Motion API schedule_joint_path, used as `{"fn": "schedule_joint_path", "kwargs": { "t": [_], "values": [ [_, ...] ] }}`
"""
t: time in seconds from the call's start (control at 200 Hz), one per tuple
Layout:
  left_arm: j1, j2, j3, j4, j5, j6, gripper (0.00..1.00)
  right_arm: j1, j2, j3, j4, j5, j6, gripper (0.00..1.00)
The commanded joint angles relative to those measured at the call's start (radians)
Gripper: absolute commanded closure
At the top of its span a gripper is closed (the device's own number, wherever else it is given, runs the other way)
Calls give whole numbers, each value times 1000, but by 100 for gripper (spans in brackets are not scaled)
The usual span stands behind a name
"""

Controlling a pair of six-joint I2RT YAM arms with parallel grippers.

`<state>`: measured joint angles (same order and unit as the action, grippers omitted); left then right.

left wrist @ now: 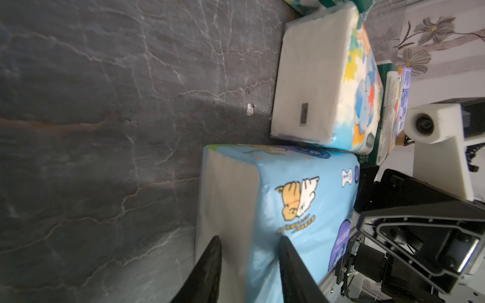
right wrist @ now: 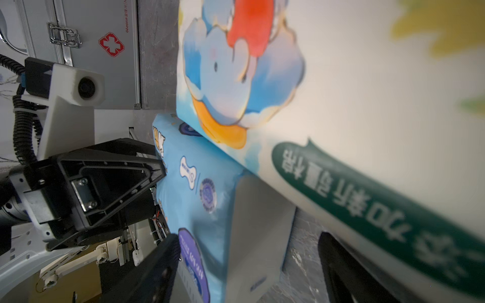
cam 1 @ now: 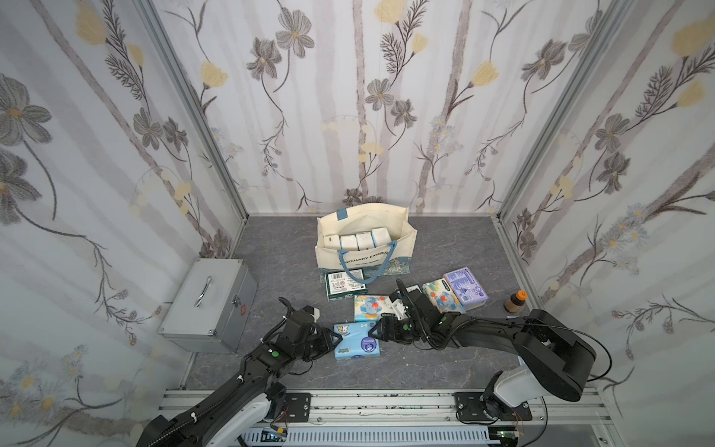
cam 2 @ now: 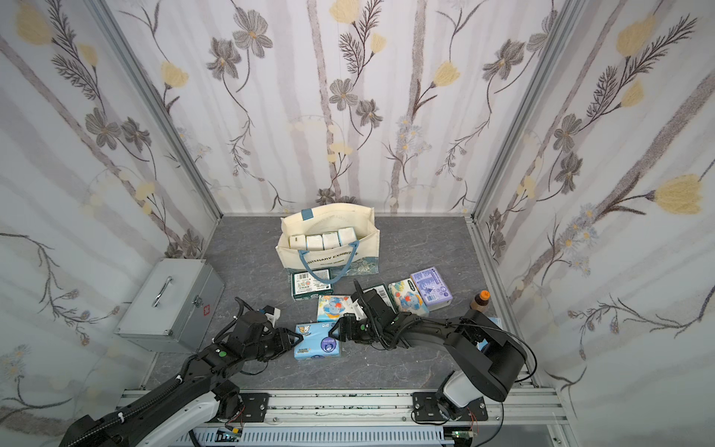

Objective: Put tissues into the canvas bag
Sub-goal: Pick up the pack of facial tissues from the center of the board.

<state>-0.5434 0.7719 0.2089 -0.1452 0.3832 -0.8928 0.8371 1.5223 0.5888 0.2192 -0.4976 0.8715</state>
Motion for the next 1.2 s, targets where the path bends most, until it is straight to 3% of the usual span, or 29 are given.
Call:
{"fn": "schedule_joint_path", "kwargs": {
  "t": [0.0, 0.345, 0.535, 0.565, 0.769, 0.974, 1.194],
  "values": [
    [13, -5, -15, -45, 3, 23, 66, 3, 20, 8, 52, -34, 14, 17],
    [41, -55, -52, -68, 3, 23, 68, 47, 135, 40, 216, -127, 88, 18],
    [43, -81, -52, -82, 7, 17, 67, 69, 120, 85, 183, -120, 76, 30],
    [43, -86, -50, -82, 11, 14, 65, 71, 112, 89, 170, -115, 70, 33],
    [43, -158, 38, -114, 57, 19, 21, 63, 12, 110, 72, -101, 43, 49],
    [50, -155, 307, -270, 8, 91, 15, -11, -212, 254, -358, -10, -145, 49],
    [184, 203, 786, -492, -50, 364, 16, -197, -402, 587, -816, 216, -377, 53]
  ]
}}
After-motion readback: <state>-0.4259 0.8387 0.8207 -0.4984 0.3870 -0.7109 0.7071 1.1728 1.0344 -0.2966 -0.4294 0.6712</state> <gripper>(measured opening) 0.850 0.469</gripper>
